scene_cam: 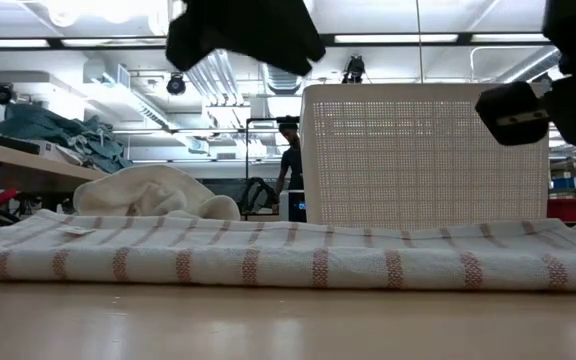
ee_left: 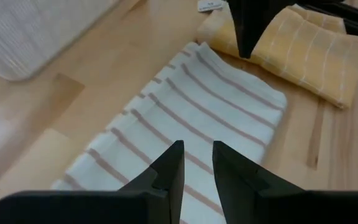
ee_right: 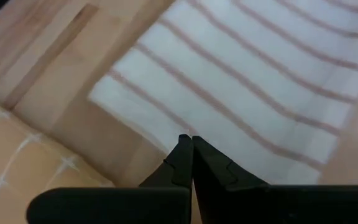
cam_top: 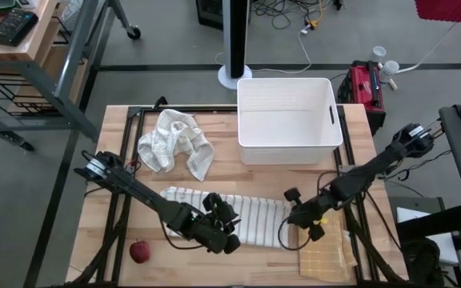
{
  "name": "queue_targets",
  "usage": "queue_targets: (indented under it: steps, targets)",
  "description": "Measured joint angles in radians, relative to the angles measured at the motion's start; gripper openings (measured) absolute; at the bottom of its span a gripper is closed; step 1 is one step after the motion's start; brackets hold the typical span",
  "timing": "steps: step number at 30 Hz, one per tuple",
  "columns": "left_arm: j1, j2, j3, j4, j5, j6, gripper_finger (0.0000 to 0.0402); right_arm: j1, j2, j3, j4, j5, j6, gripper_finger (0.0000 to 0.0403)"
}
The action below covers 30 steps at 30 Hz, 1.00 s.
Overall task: Fold towel
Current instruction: Fold the white striped towel
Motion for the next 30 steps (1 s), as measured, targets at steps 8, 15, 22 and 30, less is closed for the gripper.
queue_targets:
  steps: [8, 15, 22, 30]
  targets:
    - [0.003, 0.0, -0.129, 0.246, 0.082, -0.001, 0.0075, 0.0, 0.088, 0.011, 0.007, -0.032, -0.042, 0.0]
    - [0.023, 0.0, -0.149, 0.337, 0.082, 0.009, 0.0075, 0.0, -0.002, 0.037, -0.011, -0.016, 0.025, 0.0]
    - [0.068, 0.0, -0.149, 0.19, 0.043, -0.044, 0.0075, -0.007, -0.104, 0.037, -0.01, 0.013, 0.497, 0.0]
    - [0.09, 0.0, -0.305, 0.198, 0.047, -0.063, 0.0075, -0.007, -0.085, 0.029, -0.129, -0.008, 0.845, 0.0017]
